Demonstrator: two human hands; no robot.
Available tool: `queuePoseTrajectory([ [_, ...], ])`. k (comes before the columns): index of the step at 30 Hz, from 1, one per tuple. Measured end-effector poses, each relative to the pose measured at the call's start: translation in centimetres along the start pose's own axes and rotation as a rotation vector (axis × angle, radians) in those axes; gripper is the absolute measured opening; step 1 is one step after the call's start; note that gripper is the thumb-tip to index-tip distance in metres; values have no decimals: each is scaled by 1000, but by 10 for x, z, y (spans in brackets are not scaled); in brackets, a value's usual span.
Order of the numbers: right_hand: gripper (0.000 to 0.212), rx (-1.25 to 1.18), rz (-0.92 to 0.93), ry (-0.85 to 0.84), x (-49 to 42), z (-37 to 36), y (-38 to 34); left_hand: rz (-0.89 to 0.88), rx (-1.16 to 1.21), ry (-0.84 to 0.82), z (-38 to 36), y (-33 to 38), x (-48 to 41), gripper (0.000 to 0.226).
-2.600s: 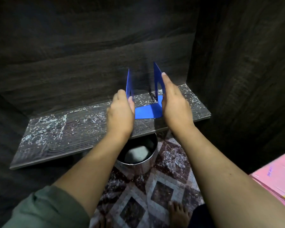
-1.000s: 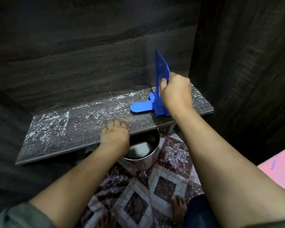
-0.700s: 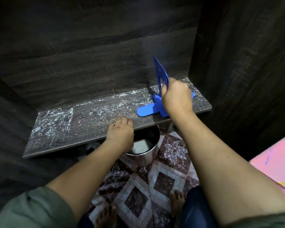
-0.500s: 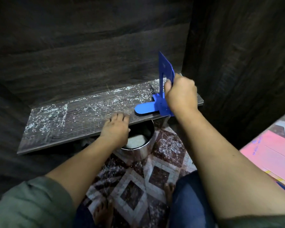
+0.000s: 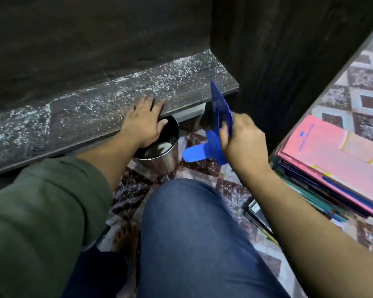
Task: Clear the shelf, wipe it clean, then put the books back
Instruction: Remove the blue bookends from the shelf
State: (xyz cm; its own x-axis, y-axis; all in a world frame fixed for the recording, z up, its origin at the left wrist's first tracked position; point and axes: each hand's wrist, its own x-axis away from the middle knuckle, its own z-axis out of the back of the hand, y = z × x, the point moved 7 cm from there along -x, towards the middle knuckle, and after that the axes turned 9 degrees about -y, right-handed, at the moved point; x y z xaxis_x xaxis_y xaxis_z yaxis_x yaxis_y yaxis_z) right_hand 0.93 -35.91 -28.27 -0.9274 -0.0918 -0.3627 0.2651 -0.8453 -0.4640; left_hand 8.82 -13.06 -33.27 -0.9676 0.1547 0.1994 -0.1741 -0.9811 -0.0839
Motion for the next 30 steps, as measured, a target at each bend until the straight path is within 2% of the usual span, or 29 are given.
queuePoseTrajectory([
  [2,33,6,-12,-23,12,-22,13,-39,-22,11,-2,5,-9,64],
  [4,30,21,-64,-65,19,-48,30,-81,-50,30,-4,7,-20,65],
  [7,39,91,-123,-223,26,-94,53,-142,-94,71,-6,4,-35,69],
  [11,29,118,-227,-423,28,-152,83,-177,-114,87,-7,-2,-46,80],
  [14,24,73,-262,-502,21,-191,97,-187,-88,89,-11,-4,-49,83],
  [20,15,-120,-357,-523,9,-260,119,-200,-44,179,-13,-7,-51,74],
  [25,7,-303,-465,-493,11,-287,137,-184,-50,227,-12,-7,-49,75],
  [30,6,-298,-462,-527,12,-289,135,-178,-46,233,-12,-6,-49,75],
])
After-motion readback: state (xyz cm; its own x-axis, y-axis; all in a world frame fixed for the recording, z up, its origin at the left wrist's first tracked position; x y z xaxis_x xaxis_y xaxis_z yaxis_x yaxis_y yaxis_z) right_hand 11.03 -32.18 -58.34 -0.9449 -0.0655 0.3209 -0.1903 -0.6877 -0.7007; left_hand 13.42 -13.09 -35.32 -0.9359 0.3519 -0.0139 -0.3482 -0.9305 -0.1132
